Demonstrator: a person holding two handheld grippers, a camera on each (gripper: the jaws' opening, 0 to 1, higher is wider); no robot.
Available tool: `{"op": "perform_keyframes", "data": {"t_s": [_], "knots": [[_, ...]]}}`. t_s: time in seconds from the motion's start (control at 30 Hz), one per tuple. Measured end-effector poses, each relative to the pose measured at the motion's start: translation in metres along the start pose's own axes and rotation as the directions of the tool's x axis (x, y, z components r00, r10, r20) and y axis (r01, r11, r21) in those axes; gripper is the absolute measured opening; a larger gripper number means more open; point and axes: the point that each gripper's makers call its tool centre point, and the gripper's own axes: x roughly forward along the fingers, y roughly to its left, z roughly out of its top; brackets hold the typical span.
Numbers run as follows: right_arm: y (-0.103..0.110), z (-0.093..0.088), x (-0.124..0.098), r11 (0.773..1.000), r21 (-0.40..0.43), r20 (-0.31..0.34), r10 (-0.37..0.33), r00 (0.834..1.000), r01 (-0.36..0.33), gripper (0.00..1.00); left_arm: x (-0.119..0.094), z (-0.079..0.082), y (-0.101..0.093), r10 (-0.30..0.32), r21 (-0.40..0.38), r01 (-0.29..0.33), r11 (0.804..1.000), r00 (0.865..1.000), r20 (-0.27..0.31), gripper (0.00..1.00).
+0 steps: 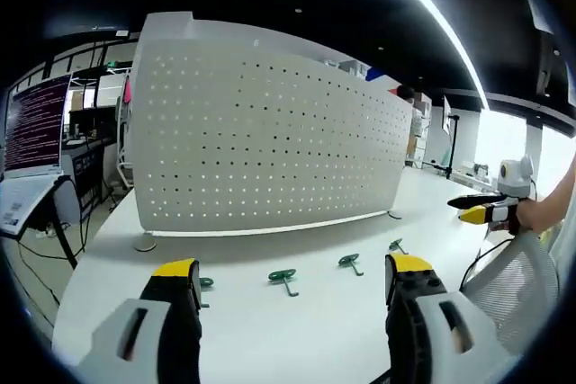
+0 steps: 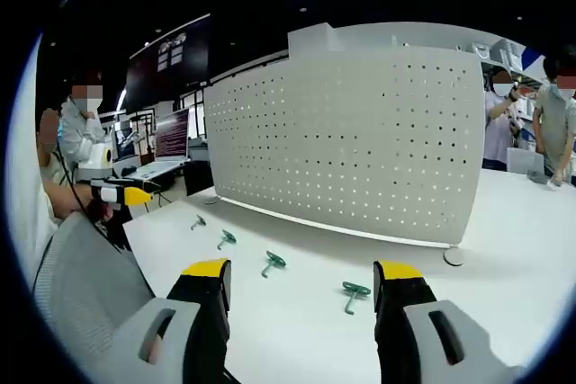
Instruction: Insert the hook assembly into the mounting plate slot until the hook locks in place.
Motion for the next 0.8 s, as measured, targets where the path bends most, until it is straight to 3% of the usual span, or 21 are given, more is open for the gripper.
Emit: {"op": "perform_keyframes", "data": {"t_s": [0.8], "knots": [[-0.0004,0.0005,0.0004,1.000,0.002,0.003,-0.002,1.000,0.002,0.62,0.0006,-0.0005,0.0003,0.000,-0.001,0.000,1.000,1.000,-0.001,0.87]]}}
